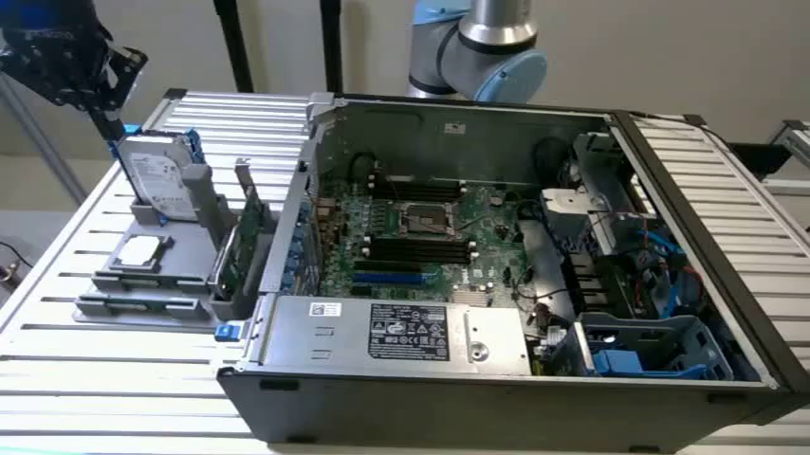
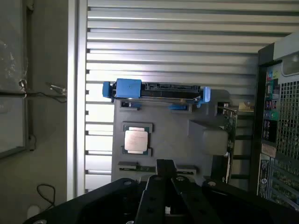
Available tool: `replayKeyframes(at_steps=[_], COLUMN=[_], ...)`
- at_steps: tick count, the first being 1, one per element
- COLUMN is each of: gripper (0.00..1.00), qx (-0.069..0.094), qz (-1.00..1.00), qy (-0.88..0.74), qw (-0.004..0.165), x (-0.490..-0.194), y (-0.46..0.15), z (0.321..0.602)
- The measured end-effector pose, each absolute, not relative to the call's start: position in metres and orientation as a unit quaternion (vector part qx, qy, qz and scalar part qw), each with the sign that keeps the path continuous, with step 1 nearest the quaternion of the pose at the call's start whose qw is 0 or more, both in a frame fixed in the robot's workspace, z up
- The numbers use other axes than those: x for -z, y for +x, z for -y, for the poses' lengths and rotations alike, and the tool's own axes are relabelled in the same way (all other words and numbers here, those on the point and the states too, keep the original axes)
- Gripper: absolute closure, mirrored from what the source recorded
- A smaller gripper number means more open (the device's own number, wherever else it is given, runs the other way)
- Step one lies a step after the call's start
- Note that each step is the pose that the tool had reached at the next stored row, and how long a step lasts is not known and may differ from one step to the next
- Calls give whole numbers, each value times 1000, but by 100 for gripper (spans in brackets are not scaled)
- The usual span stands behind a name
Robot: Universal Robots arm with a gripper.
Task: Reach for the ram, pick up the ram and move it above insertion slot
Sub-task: 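Reach for the ram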
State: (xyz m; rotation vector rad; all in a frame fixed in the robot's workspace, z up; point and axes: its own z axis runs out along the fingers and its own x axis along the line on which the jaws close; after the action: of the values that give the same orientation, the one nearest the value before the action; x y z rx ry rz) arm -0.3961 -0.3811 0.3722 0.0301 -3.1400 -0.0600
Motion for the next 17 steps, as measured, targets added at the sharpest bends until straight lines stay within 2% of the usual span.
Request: replayKeyframes(at_steps=[14,17], gripper=[89,89], qx=[19,19], qz=[1000,1000], qy=[10,10], qw=[1,0], x=[-372,-372], y=[-396,-395], z=[381,389])
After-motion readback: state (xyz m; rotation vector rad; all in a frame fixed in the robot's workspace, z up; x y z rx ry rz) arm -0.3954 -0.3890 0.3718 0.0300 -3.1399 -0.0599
